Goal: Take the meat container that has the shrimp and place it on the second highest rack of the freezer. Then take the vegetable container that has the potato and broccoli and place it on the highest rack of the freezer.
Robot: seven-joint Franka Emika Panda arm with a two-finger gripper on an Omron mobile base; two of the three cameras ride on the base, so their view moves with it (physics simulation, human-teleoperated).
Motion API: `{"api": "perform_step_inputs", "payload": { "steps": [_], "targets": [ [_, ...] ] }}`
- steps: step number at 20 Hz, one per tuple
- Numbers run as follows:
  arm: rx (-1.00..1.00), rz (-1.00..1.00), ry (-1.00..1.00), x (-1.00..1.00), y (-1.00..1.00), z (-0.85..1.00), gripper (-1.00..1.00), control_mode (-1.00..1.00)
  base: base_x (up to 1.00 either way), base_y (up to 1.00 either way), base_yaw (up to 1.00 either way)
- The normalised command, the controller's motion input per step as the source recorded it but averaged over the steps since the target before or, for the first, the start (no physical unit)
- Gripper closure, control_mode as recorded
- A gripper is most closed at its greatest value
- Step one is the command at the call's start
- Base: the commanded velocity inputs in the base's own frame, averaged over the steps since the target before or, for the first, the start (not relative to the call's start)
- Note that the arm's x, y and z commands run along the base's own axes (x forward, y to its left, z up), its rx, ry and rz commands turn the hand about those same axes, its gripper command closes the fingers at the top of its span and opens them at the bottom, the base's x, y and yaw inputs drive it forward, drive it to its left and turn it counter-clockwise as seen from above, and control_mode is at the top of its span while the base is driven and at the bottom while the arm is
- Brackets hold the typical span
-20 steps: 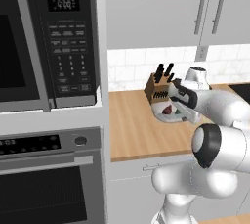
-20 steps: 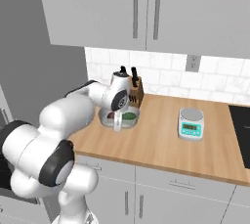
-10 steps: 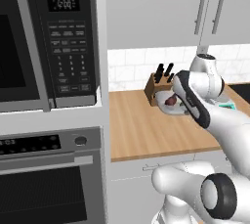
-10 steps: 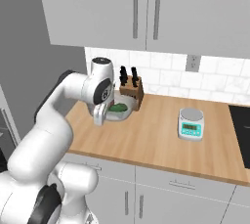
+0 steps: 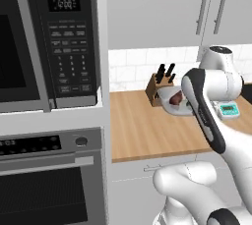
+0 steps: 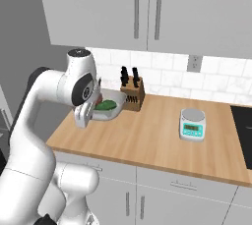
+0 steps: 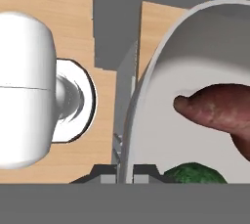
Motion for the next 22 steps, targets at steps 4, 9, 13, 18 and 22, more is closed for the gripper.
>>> {"api": "perform_step_inputs", "payload": {
  "steps": [4,9,13,18,22],
  "targets": [
    [-0.03,-0.01,0.0,-0.34,0.13,0.32,1.0,-1.0,0.0,0.0,0.0],
    [-0.02,-0.01,0.0,-0.2,0.07,0.31,1.0,-1.0,0.0,0.0,0.0],
    [0.0,-0.03,-0.04,-0.09,0.0,0.22,1.0,-1.0,0.0,0.0,0.0],
    [0.0,0.0,-0.05,-0.1,0.0,0.21,1.0,-1.0,0.0,0.0,0.0],
    [0.0,0.0,0.0,-0.08,0.0,0.01,1.0,1.0,-0.42,0.0,0.0]
  ]
}}
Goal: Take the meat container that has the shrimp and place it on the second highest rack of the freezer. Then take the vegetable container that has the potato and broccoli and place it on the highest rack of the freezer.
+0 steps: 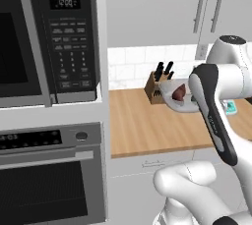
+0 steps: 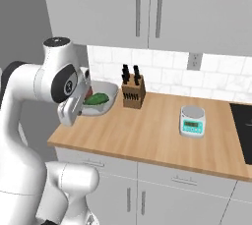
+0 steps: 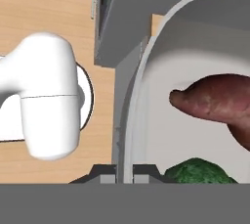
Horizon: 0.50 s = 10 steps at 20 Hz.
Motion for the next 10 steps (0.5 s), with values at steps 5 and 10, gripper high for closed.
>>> {"api": "perform_step_inputs", "payload": {
  "steps": [5,10],
  "targets": [
    [0.0,0.0,0.0,0.0,0.0,0.0,1.0,1.0,-0.97,0.08,-0.04],
    [0.0,0.0,0.0,0.0,0.0,0.0,1.0,1.0,-0.74,0.9,-0.02]
  ]
}}
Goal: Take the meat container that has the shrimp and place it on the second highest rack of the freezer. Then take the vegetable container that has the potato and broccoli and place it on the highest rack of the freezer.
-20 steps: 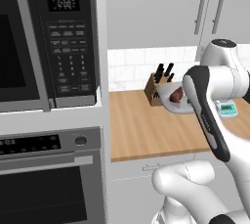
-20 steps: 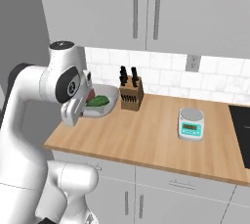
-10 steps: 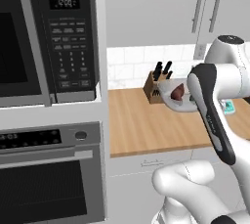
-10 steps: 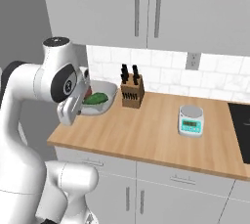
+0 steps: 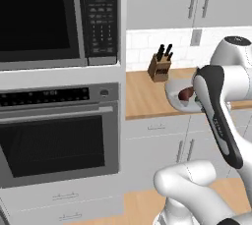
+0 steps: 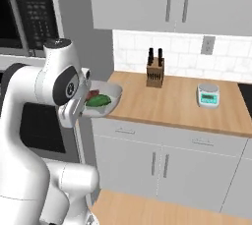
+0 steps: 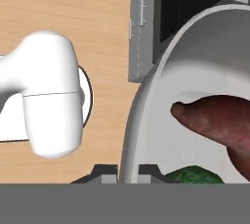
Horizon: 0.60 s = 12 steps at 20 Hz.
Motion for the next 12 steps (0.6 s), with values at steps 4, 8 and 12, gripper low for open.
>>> {"api": "perform_step_inputs", "payload": {
  "steps": [4,8,12],
  "targets": [
    [0.0,0.0,0.0,0.0,0.0,0.0,1.0,1.0,-0.14,1.0,0.0],
    [0.0,0.0,0.0,0.0,0.0,0.0,1.0,1.0,-0.01,1.0,0.0],
    [0.0,0.0,0.0,0.0,0.0,0.0,1.0,1.0,0.0,1.0,0.0]
  ]
}}
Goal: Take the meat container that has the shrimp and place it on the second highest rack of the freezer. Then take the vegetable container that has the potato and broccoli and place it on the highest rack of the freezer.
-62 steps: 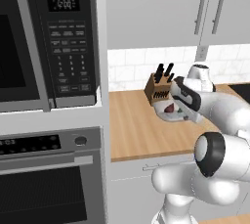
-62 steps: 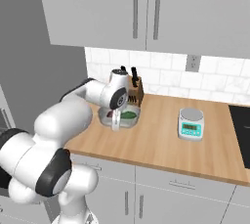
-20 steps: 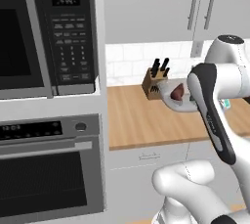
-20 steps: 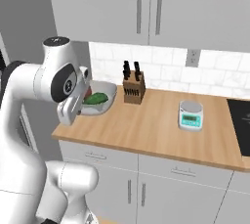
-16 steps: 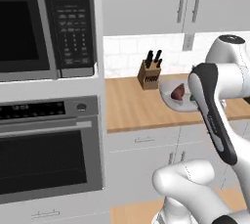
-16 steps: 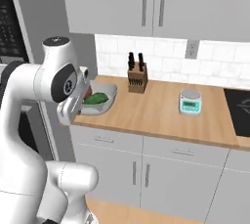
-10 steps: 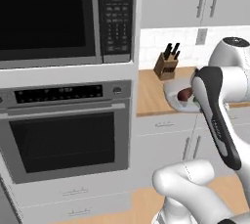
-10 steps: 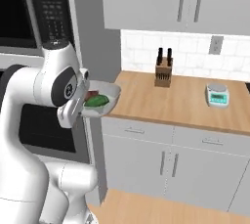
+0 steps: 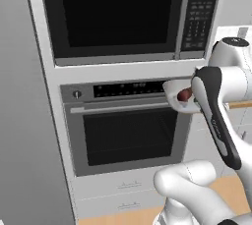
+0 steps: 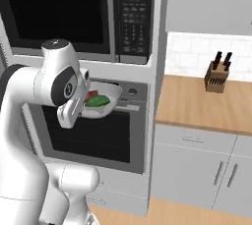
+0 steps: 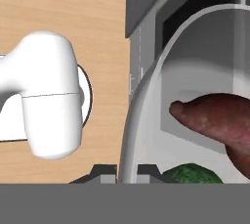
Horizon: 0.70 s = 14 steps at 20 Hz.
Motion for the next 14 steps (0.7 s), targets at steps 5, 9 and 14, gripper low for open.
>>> {"api": "perform_step_inputs", "payload": {
  "steps": [5,9,14],
  "targets": [
    [0.0,0.0,0.0,0.0,0.0,0.0,1.0,1.0,0.0,1.0,0.0],
    [0.0,0.0,0.0,0.0,0.0,0.0,1.0,1.0,0.0,1.0,0.0],
    [0.0,0.0,0.0,0.0,0.0,0.0,1.0,1.0,0.0,1.0,0.0]
  ]
}}
